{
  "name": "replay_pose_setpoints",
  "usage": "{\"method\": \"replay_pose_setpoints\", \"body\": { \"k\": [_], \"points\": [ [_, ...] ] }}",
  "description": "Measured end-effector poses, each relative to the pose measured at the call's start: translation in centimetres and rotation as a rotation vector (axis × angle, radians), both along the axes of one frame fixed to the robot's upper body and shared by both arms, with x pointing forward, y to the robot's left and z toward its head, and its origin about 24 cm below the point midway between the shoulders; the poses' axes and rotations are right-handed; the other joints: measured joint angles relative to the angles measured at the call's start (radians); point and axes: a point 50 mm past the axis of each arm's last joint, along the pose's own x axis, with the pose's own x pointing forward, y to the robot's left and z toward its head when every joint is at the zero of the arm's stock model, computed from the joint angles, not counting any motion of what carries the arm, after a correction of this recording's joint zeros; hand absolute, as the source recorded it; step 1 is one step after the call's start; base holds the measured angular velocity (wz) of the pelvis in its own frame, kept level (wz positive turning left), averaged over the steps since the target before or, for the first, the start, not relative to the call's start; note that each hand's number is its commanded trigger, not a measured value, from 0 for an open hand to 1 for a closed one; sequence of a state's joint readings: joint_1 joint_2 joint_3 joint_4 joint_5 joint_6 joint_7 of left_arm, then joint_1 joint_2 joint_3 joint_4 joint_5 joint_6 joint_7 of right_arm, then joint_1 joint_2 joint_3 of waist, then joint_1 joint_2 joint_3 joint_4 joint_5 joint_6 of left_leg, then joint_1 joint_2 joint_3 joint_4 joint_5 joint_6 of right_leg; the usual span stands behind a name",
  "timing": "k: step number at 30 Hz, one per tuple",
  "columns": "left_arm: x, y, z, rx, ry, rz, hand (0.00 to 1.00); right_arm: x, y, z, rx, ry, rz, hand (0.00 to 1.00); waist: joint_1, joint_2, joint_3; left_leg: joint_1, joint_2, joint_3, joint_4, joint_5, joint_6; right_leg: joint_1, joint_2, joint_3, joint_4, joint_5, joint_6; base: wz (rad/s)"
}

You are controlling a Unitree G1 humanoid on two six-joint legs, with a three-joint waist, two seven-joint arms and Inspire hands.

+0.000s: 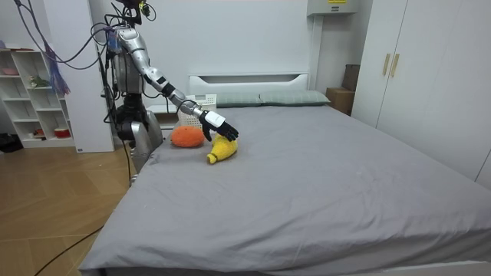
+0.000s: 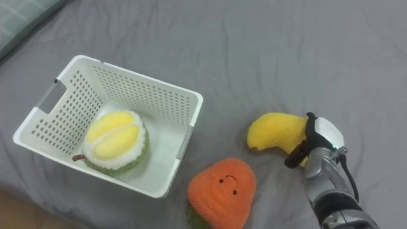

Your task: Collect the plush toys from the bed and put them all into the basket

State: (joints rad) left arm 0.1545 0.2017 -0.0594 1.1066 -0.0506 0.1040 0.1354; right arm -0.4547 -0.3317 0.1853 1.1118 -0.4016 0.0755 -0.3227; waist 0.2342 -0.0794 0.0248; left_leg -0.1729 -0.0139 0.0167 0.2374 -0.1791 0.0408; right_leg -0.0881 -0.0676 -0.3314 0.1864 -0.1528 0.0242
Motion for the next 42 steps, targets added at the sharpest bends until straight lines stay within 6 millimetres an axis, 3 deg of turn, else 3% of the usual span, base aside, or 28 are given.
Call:
{"method": "replay_pose_setpoints", "body": {
  "k": [7,13,22,23,24,25,26,37,42],
  "points": [
    [0.0,-0.1,-0.1,-0.015,0.003,0.017,0.0,0.1,-0.4,0.1,-0.109,-0.002,0.02,0.0,-0.003,0.003,0.002,-0.014,-0.001,0.001,0.001,0.002,-0.001,-0.014,-0.001,-0.003,0.001,0.0,0.0,0.0],
    [0.1,-0.3,-0.1,-0.043,0.0,0.023,0.0,0.5,-0.5,0.7,-0.141,-0.04,0.0,0.0,-0.003,0.017,0.0114,-0.022,-0.001,0.0,0.002,0.004,-0.001,-0.021,-0.001,-0.006,0.001,0.0,0.0,0.0],
    [0.5,-0.3,-0.1,-0.061,-0.004,0.018,0.0,0.2,-1.3,0.5,-0.145,0.001,-0.029,0.0,0.008,0.021,0.0116,-0.046,-0.003,-0.025,0.001,0.01,-0.003,-0.04,-0.002,-0.026,0.001,0.0,0.0,0.06],
    [0.9,-0.4,-0.1,-0.065,-0.007,0.016,0.0,0.1,-1.6,0.5,-0.146,0.011,-0.031,0.09,0.017,0.023,0.011,-0.05,-0.003,-0.025,0.001,0.011,-0.004,-0.043,-0.002,-0.026,0.001,0.0,0.0,0.0],
    [1.2,-0.4,-0.1,-0.07,-0.014,0.013,0.0,0.0,-1.7,0.5,-0.148,0.02,-0.028,0.55,0.022,0.025,0.0105,-0.055,-0.003,-0.027,0.002,0.012,-0.004,-0.046,-0.002,-0.028,0.001,0.0,-0.001,0.04],
    [1.3,-0.4,-0.1,-0.072,-0.017,0.012,0.0,0.0,-1.6,0.5,-0.151,0.024,-0.023,0.73,0.023,0.025,0.0104,-0.058,-0.004,-0.028,0.002,0.013,-0.004,-0.049,-0.003,-0.028,0.001,0.0,-0.001,0.05],
    [1.4,-0.4,-0.1,-0.076,-0.022,0.009,0.0,0.0,-1.5,0.4,-0.152,0.031,-0.011,1.0,0.023,0.027,0.0111,-0.061,-0.005,-0.03,0.002,0.014,-0.004,-0.052,-0.003,-0.029,0.001,0.0,-0.001,0.05],
    [1.1,-0.5,-0.2,-0.114,-0.002,0.006,0.0,0.0,-2.4,0.8,-0.184,0.05,0.0,1.0,0.027,0.033,0.0108,-0.083,-0.01,-0.044,0.002,0.02,-0.004,-0.067,-0.006,-0.043,0.001,0.0,-0.001,0.04],
    [1.4,-0.5,-0.2,-0.132,-0.012,-0.001,0.0,-0.2,-2.7,0.7,-0.173,0.081,0.002,1.0,0.046,0.034,0.011,-0.088,-0.01,-0.046,0.002,0.02,-0.004,-0.071,-0.006,-0.044,0.0,0.0,-0.001,0.01]
  ]
}}
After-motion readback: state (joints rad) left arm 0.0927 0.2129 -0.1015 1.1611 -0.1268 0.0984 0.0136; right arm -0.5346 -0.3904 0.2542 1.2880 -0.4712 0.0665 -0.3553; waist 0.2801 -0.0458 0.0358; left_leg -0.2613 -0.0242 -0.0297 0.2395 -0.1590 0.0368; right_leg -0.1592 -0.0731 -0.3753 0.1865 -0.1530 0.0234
